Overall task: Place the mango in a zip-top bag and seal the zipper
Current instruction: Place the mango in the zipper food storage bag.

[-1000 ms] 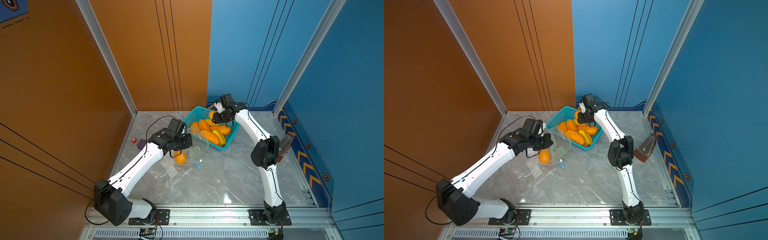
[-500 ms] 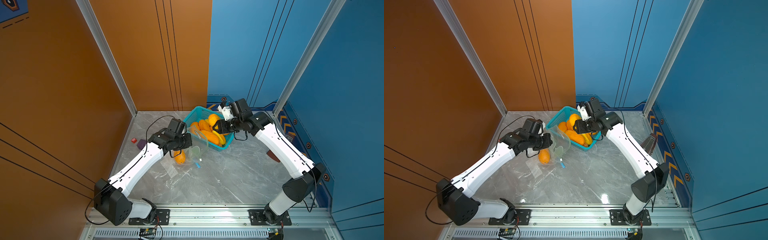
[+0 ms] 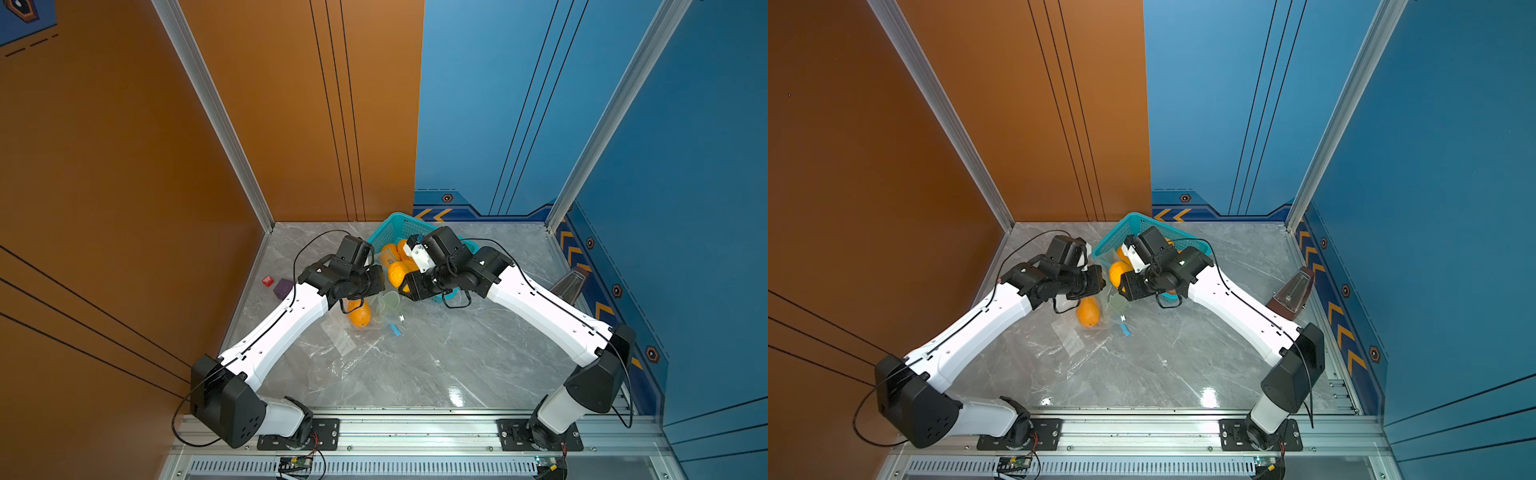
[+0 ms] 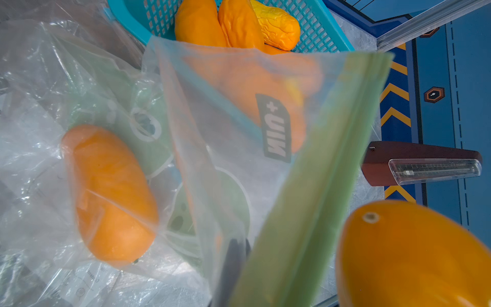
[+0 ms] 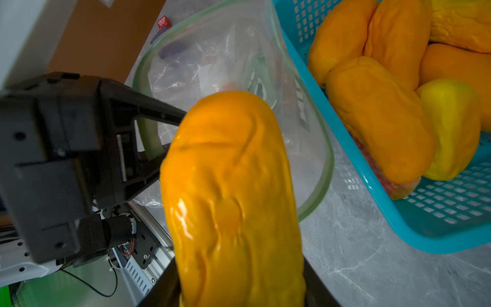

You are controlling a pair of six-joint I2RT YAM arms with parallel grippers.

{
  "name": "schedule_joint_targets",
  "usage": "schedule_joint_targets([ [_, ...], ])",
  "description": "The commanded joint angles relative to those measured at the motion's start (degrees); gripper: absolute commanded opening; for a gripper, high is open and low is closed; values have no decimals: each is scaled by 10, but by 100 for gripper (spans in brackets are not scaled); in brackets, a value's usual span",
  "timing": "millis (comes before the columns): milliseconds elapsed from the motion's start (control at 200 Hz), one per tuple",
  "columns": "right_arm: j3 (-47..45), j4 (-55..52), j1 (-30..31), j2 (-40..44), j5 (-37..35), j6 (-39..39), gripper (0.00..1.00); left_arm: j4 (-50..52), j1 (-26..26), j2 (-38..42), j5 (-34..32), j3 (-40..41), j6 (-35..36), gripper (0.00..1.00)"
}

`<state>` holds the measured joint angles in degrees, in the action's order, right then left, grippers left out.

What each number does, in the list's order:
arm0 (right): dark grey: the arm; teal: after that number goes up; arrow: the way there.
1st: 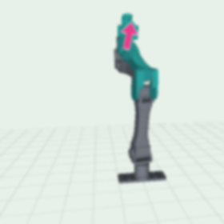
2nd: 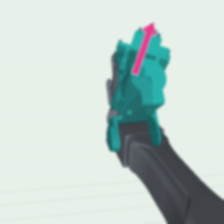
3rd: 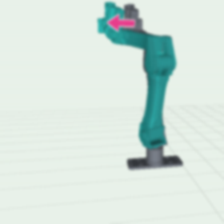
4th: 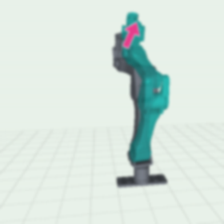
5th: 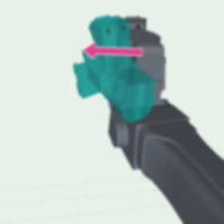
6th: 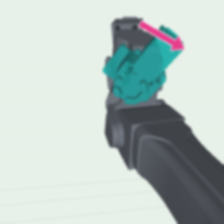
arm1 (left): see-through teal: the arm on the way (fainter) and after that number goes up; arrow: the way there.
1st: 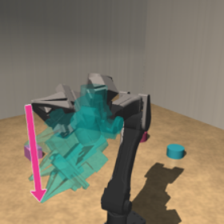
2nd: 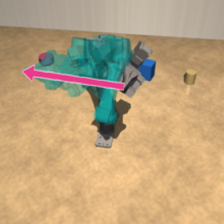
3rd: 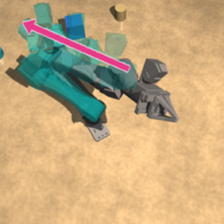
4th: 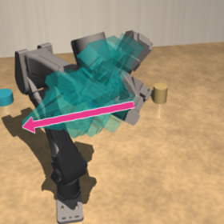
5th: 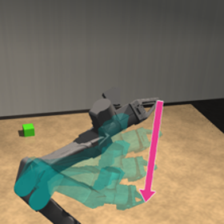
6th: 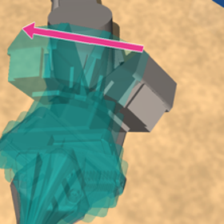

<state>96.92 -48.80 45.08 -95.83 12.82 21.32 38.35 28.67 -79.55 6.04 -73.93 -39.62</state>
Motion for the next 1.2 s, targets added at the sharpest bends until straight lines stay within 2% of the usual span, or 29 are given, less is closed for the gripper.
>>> schedule_joint_targets([
  [0,19,9,7,-40,-19,12,27,1,-1,-3,-2,-20,14,0],
  [195,52,8,18,-95,-54,22,28,0,8,-1,2,-19,15,0],
  [415,84,2,21,-132,-130,58,29,1,20,-1,1,-19,18,0],
  [505,90,3,22,-140,-151,68,35,1,26,-4,3,-21,20,0],
  [771,93,2,22,-138,-147,60,69,1,25,3,-11,-16,15,0],
  [886,83,2,22,-121,-145,55,77,1,22,0,-13,-17,15,0],
  [1001,75,2,19,-96,-139,49,78,1,19,-3,-11,-20,15,0],
  [1196,40,2,-11,-14,-118,30,73,1,10,1,-11,-12,12,0],
])
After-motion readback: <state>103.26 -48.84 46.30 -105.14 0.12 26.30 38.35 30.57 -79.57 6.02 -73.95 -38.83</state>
